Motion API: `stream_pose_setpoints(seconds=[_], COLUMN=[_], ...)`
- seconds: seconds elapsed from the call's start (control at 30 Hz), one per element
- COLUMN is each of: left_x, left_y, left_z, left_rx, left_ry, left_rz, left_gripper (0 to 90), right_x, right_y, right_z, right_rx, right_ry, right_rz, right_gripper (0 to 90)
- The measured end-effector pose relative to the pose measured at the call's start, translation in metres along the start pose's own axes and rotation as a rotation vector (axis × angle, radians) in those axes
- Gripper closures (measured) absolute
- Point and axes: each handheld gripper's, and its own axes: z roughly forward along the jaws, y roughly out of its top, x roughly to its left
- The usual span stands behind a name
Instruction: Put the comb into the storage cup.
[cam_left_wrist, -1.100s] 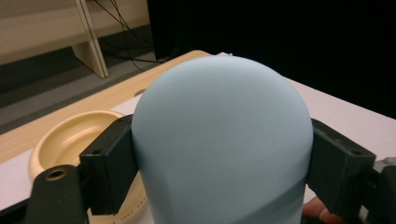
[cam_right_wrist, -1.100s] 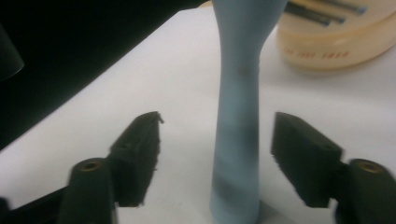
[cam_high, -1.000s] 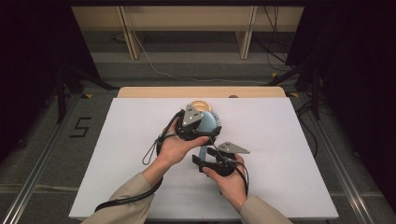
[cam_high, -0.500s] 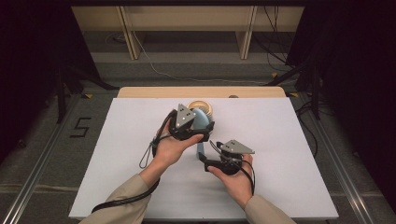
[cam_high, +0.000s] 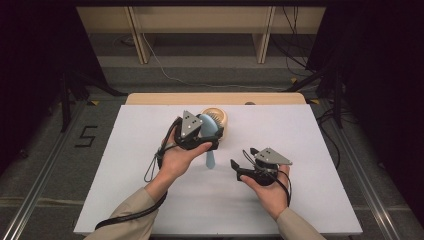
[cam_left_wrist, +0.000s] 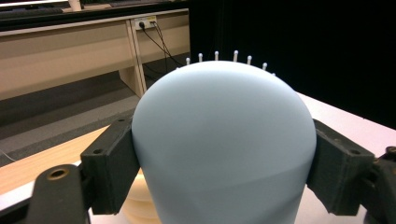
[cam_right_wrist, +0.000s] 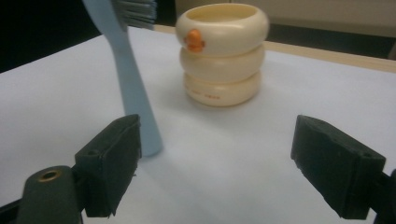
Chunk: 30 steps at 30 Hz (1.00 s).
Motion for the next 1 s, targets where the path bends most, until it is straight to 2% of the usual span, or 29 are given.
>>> stream_pose_setpoints(seconds=[0.13, 0.3, 0.5, 1.0], left_x=[0.002, 0.004, 0.008, 0.009], left_y=[0.001, 0.001, 0.002, 0.001], left_z=[-0.002, -0.004, -0.006, -0.005], left_rx=[-0.007, -0.011, -0.016, -0.006], left_ry=[0.003, 0.011, 0.02, 0.024], left_rz=[-0.002, -0.002, -0.003, -0.001], left_gripper=[19.7, 19.7, 19.7, 19.8], right_x=[-0.009, -0.019, -0.028, -0.042], right_y=[-0.002, -0.006, -0.006, -0.012], right_z=[-0.006, -0.013, -0.024, -0.054], right_rx=[-0.007, -0.001, -0.026, -0.079], right_ry=[-0.022, -0.018, -0.01, 0.014], right_rz=[-0.017, -0.021, -0.05, -0.042], right_gripper=[17.4, 17.0, 15.8, 15.9])
